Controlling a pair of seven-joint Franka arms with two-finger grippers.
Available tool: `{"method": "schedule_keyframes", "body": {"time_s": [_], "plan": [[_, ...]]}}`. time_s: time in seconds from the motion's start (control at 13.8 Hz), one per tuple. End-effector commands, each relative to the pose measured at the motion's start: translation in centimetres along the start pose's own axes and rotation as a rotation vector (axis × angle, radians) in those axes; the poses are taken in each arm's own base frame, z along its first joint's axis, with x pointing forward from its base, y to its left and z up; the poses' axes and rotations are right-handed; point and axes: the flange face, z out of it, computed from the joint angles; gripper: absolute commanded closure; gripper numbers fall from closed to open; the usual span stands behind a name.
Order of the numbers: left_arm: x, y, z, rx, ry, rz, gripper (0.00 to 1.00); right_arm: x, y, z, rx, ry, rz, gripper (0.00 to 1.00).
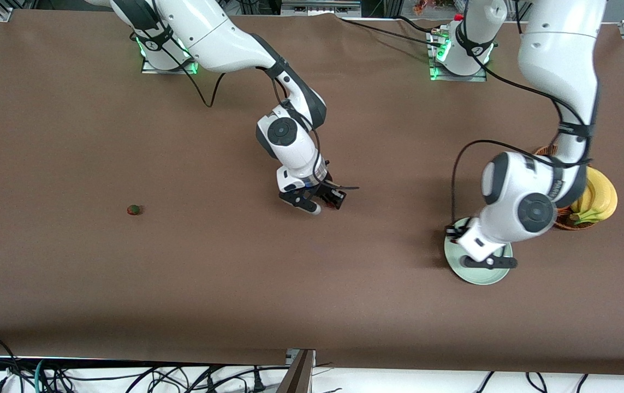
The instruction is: Collect all strawberries into plate
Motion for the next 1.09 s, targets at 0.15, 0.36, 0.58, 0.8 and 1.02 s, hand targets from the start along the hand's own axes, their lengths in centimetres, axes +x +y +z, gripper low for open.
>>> {"method": "schedule_keyframes", "body": {"time_s": [0.15, 0.36, 0.58, 0.8, 1.02], "plan": [[0.8, -3.6, 3.2, -0.003, 0.035, 0.110, 0.25, -0.3, -0.9, 0.3, 0.018, 0.015, -0.026, 0.00], [1.4, -3.0, 1.8, -0.020, 0.056, 0.097, 0.00, 3.5, -1.6, -3.2, -0.008, 0.084, -0.104, 0.00], [1.9, -0.4, -0.7, -0.072, 0.075, 0.092, 0.00, 11.0, 1.1, -7.5, -0.187, 0.034, -0.313, 0.00], [1.8, 5.8, -2.0, -0.108, 0.066, 0.026, 0.00, 19.6, 5.7, -13.2, -0.301, -0.067, -0.488, 0.00], [0.2, 15.0, -2.0, -0.112, 0.056, -0.100, 0.00, 27.7, 12.5, -17.8, -0.364, -0.174, -0.573, 0.00]]}}
